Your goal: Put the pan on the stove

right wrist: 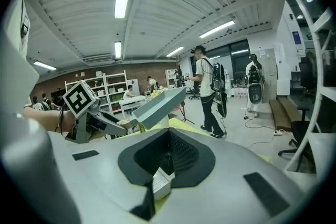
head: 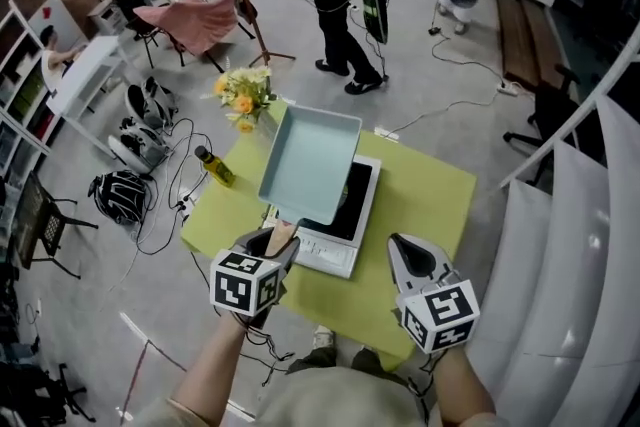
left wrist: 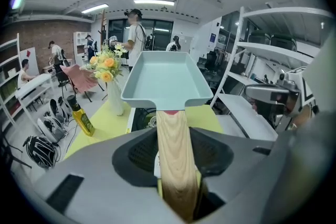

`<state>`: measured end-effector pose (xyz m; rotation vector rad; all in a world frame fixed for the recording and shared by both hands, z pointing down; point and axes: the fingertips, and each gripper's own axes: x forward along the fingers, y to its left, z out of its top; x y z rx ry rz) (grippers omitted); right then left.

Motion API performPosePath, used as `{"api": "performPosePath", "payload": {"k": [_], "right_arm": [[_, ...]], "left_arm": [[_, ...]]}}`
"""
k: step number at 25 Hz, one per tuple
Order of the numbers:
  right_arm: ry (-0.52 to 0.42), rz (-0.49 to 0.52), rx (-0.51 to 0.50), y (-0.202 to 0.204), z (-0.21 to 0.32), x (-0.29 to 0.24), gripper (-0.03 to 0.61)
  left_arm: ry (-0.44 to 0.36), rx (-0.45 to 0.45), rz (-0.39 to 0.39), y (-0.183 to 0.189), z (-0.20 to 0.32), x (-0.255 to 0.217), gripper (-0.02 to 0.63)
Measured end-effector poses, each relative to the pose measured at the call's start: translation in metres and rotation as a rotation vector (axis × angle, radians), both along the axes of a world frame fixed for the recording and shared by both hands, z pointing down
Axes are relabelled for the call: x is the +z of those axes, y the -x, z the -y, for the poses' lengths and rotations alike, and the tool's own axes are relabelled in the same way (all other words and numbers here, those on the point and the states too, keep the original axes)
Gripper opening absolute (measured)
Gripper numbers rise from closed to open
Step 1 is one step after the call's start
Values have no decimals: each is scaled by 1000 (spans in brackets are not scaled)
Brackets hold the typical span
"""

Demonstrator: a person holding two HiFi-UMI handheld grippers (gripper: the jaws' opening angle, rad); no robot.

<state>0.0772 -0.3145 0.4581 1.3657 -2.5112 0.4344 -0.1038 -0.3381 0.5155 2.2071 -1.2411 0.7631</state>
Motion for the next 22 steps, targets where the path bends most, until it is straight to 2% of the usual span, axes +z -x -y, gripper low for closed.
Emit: {"api": "performPosePath", "payload": {"k": [5, 12, 17, 22], "right_arm": [[51, -5, -8, 6, 4, 27, 6], [133, -13, -23, 12, 7, 59, 6], [194, 18, -20, 15, 13, 82, 6], [232, 6, -16, 20, 14, 99, 6]], "left_arm": [[33, 11, 14, -3, 4, 31, 172], [127, 17, 31, -5, 5, 75, 172], [170, 30, 42, -4, 4, 102, 173], [202, 40, 80, 0, 4, 122, 172]]}}
